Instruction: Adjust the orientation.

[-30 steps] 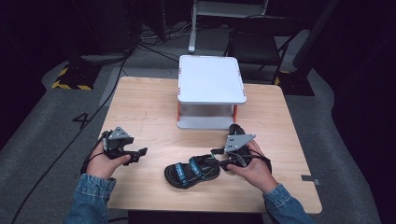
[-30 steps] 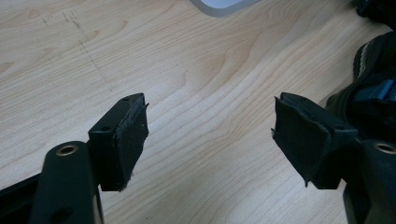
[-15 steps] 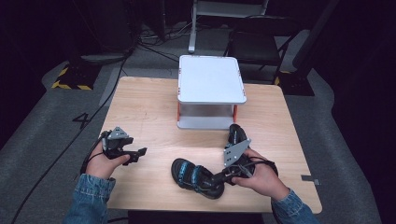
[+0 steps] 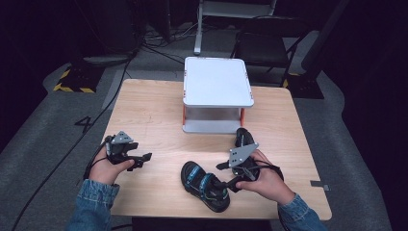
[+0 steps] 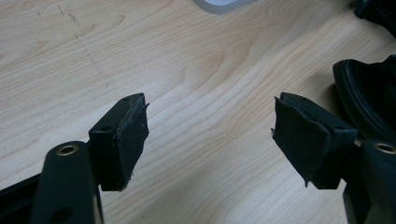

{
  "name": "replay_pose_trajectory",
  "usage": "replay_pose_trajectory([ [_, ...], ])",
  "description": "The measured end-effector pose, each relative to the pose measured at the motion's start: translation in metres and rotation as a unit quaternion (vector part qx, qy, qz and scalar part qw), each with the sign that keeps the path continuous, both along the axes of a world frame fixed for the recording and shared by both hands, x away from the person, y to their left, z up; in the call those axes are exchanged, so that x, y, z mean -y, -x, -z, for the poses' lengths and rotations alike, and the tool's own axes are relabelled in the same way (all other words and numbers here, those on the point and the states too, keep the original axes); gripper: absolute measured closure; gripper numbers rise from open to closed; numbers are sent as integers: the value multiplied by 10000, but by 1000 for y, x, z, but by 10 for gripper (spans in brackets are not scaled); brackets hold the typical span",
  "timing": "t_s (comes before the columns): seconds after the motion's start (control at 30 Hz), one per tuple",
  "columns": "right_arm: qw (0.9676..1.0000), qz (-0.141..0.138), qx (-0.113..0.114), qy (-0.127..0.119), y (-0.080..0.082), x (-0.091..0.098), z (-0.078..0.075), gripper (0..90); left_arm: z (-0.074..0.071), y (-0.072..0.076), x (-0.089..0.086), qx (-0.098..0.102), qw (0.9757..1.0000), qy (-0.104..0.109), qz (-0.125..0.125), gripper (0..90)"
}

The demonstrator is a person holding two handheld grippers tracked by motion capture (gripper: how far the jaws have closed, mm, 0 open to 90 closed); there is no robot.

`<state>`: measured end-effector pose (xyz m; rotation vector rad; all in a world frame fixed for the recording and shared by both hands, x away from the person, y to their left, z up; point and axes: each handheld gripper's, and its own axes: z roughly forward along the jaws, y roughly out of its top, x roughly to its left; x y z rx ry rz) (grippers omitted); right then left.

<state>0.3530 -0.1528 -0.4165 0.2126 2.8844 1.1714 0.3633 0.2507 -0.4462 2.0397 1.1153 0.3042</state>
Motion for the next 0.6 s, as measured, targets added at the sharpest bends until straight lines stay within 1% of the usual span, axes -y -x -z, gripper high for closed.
replay_pose_trajectory([
  [0.03, 9998, 59, 120, 123, -3, -2, 5, 334, 0, 2, -2, 2, 10000, -7, -25, 267],
  [0.07, 9996, 58, 210, 195, -5, -5, 9, 335, 0, 3, -3, -7, 10000, -6, -52, 267],
  [0.1, 9994, -20, 261, 219, -7, -10, 13, 345, 1, 4, -5, -4, 10000, -6, -99, 267],
  [0.17, 9989, -325, 295, 163, -7, -20, 18, 418, 2, 8, -9, -33, 9999, 13, -166, 267],
  [0.2, 9984, -481, 249, 128, -7, -25, 20, 432, 2, 8, -9, -33, 9999, 13, -166, 267],
  [0.23, 9981, -547, 263, 130, -7, -29, 22, 500, 3, 11, -12, -48, 9998, -3, -180, 267],
  [0.27, 9976, -619, 261, 139, -8, -32, 24, 582, 4, 12, -14, -71, 9997, 31, -212, 267],
  [0.3, 9977, -599, 260, 165, -8, -33, 24, 652, 4, 14, -16, -64, 9997, 8, -227, 267],
  [0.33, 9977, -599, 260, 165, -8, -33, 24, 652, 4, 14, -16, -64, 9997, 8, -227, 267],
  [0.37, 9980, -540, 262, 173, -9, -33, 21, 694, 5, 16, -19, -80, 9996, 32, -276, 267],
  [0.4, 9984, -493, 226, 147, -9, -33, 20, 702, 5, 17, -21, -70, 9995, 30, -301, 268],
  [0.47, 9995, -250, 202, 8, -11, -31, 19, 714, 4, 18, -22, -77, 9994, 46, -327, 269],
  [0.5, 9998, -42, 191, -80, -12, -30, 19, 717, 5, 18, -23, -65, 9993, 43, -361, 269],
  [0.53, 9996, 106, 232, -152, -14, -29, 18, 717, 5, 18, -23, -72, 9993, 44, -353, 269],
  [0.57, 9988, 321, 282, -251, -16, -28, 18, 717, 5, 18, -22, -71, 9994, 39, -342, 269],
  [0.6, 9971, 585, 320, -354, -18, -27, 17, 717, 6, 18, -22, -94, 9994, 40, -321, 270],
])
